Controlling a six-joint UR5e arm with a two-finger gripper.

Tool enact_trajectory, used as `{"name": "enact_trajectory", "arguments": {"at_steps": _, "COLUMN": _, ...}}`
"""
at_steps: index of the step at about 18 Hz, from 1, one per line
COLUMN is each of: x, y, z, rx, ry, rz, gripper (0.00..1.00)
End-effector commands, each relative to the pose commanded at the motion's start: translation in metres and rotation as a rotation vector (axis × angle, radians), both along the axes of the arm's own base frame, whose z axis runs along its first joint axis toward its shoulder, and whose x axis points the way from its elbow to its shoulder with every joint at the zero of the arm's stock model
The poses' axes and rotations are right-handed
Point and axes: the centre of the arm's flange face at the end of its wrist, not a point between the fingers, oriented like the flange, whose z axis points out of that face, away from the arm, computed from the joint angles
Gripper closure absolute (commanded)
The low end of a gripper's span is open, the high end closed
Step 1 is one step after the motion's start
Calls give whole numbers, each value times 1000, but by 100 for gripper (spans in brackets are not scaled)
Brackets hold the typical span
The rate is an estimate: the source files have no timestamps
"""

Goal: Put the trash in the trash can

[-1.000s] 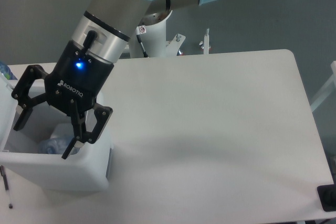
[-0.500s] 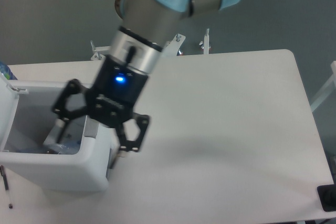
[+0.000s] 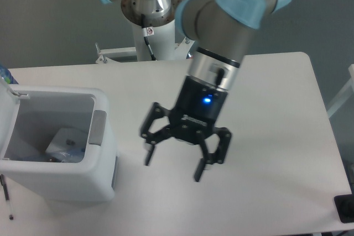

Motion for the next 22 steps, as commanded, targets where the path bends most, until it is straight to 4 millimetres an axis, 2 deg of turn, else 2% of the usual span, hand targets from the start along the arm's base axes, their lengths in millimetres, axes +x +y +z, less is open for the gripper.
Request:
{"name": "enact_trajectory", "arguments": {"at_steps": 3, "x": -27, "y": -19, "z": -10, "rx": -14, "ry": 6, "rz": 28, "gripper": 0}}
{"name": "enact_trajectory", "arguments": {"at_steps": 5, "x": -41, "y": -27, "z": -23, "rx": -35, "ry": 17, "rz": 16, "gripper": 0}}
{"name": "enact_trajectory", "arguments": {"at_steps": 8, "x": -70, "y": -51, "z": -36, "rx": -61, "ry": 39, "rz": 12, "gripper": 0}}
{"name": "enact_trajectory", "arguments": {"at_steps": 11, "x": -102, "y": -72, "z": -58, "rx": -81, "ry": 56, "rz": 26, "gripper": 0}}
{"name": "enact_trajectory", "arguments": {"at_steps": 15, "x": -135, "y": -94, "z": -95, "rx": -262, "ry": 169, "rz": -11, "gripper": 0}}
{"name": "enact_trajectory", "arguments": {"at_steps": 18, "x": -150, "y": -93, "z": -100, "rx": -353, "ry": 211, "rz": -101, "gripper": 0}}
{"name": "enact_trajectory", "arguments": {"at_steps": 22, "x": -155, "y": -108, "z": -113, "rx": -574, "ry": 296, "rz": -227, "gripper": 0}}
